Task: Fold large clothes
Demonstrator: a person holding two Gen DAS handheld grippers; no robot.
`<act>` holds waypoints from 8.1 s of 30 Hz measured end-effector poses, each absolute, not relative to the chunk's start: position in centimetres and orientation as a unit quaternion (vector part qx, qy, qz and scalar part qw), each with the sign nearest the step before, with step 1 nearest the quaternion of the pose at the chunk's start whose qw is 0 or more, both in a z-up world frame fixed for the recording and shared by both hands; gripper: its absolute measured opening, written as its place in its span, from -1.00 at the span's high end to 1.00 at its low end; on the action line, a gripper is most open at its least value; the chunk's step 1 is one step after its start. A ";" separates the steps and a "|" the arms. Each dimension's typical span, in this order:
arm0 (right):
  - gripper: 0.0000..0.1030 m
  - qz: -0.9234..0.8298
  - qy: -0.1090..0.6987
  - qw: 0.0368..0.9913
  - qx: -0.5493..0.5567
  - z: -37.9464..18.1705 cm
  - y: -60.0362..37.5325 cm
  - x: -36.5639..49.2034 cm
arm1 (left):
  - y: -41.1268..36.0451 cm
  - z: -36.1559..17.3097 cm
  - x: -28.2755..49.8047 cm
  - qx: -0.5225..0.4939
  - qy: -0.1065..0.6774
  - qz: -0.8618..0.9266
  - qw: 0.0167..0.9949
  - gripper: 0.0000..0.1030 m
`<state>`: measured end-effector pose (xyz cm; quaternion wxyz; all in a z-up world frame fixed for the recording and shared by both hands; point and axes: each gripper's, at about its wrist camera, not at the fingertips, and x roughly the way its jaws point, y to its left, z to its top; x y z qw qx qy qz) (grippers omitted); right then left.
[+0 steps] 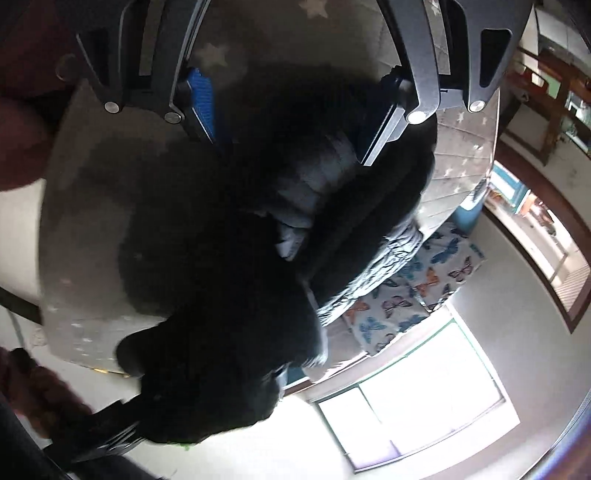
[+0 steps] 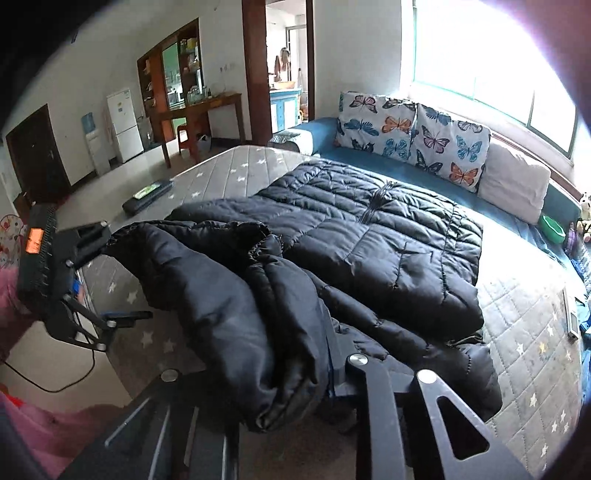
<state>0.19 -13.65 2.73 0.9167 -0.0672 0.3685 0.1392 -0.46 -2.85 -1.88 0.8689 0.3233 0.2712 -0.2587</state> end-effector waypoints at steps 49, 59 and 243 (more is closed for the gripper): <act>0.65 0.153 0.388 0.907 0.054 6.4 -18.8 18.4 | -2.4 9.7 27.8 0.192 0.286 -0.226 0.911 0.39; 0.65 0.096 0.428 0.894 0.089 -2.1 -21.6 26.1 | -6.3 0.8 40.3 0.214 0.337 -0.196 0.895 0.39; -1.00 0.048 0.582 0.811 -0.007 -6.7 -13.1 21.3 | -1.0 0.9 24.5 0.075 0.416 -0.242 0.873 -0.85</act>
